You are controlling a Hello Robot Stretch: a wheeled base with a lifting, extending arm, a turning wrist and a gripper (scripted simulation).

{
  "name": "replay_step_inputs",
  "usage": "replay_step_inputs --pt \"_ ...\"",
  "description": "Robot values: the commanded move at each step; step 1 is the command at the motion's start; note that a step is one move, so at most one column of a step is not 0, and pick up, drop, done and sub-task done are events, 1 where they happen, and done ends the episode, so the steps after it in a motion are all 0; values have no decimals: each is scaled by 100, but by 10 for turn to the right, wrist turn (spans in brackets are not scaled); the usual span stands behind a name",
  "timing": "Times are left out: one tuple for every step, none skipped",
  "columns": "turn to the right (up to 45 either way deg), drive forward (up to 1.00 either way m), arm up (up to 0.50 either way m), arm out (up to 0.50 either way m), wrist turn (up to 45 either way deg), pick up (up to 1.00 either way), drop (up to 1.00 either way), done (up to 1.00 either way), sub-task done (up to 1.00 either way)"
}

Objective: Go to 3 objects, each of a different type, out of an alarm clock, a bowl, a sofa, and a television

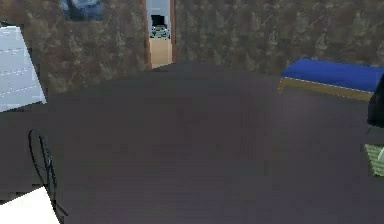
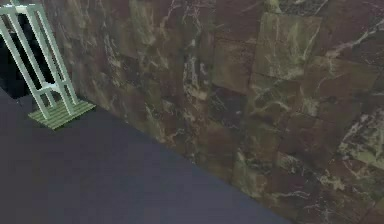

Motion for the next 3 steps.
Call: replay_step_inputs --pt "0 30 0 0 0 0 0 0 0" --pt "-60 0 0 0 0 0 0 0 0" --pt "0 100 0 0 0 0 0 0 0"
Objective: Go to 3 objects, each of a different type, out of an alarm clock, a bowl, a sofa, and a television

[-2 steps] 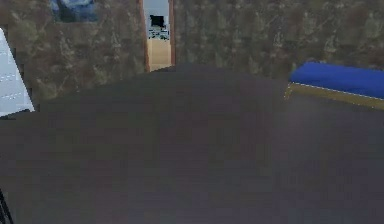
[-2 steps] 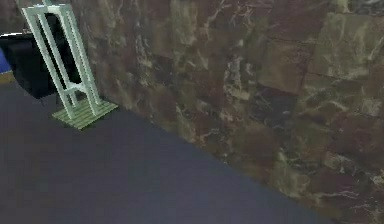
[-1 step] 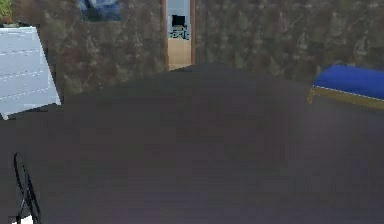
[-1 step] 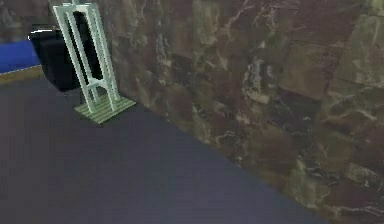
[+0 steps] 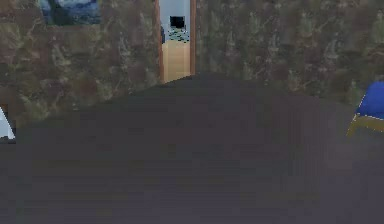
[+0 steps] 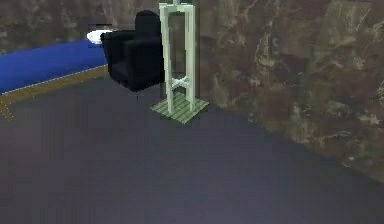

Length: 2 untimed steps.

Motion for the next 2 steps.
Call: replay_step_inputs --pt "0 100 0 0 0 0 0 0 0" --pt "0 100 0 0 0 0 0 0 0"
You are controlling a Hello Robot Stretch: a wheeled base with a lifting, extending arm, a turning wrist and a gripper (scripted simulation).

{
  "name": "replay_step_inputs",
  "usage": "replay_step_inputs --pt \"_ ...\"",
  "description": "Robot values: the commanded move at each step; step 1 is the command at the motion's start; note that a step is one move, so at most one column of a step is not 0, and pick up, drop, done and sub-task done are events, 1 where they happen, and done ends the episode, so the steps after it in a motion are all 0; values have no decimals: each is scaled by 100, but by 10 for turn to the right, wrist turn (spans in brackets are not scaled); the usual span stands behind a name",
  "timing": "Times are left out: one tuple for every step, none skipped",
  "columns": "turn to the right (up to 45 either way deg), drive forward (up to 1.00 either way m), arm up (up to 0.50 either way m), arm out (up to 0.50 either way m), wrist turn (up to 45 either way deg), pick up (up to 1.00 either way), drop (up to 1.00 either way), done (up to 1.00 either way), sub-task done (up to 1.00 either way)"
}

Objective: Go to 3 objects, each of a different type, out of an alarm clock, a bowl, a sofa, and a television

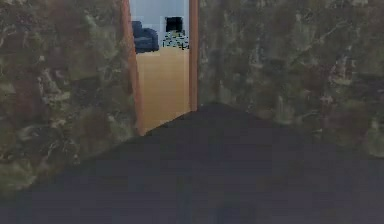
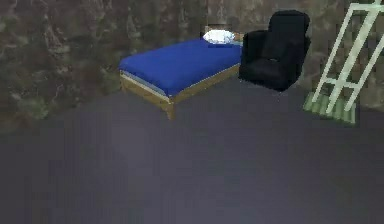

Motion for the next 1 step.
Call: replay_step_inputs --pt "0 100 0 0 0 0 0 0 0"
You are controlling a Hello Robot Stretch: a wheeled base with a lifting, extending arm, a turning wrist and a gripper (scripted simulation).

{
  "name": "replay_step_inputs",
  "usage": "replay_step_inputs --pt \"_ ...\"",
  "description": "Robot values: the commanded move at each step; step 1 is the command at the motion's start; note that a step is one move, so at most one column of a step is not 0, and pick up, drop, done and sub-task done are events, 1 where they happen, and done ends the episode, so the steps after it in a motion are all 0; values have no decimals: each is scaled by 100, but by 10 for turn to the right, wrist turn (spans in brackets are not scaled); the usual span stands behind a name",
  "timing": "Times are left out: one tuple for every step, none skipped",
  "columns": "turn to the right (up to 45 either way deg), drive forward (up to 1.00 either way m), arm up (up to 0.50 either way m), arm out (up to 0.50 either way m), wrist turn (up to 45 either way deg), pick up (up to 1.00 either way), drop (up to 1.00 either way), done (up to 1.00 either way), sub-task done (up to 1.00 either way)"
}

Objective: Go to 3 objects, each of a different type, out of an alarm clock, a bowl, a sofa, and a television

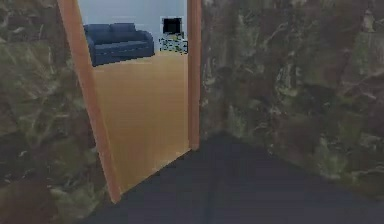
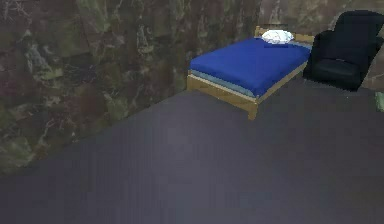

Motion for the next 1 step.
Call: replay_step_inputs --pt "-30 0 0 0 0 0 0 0 0"
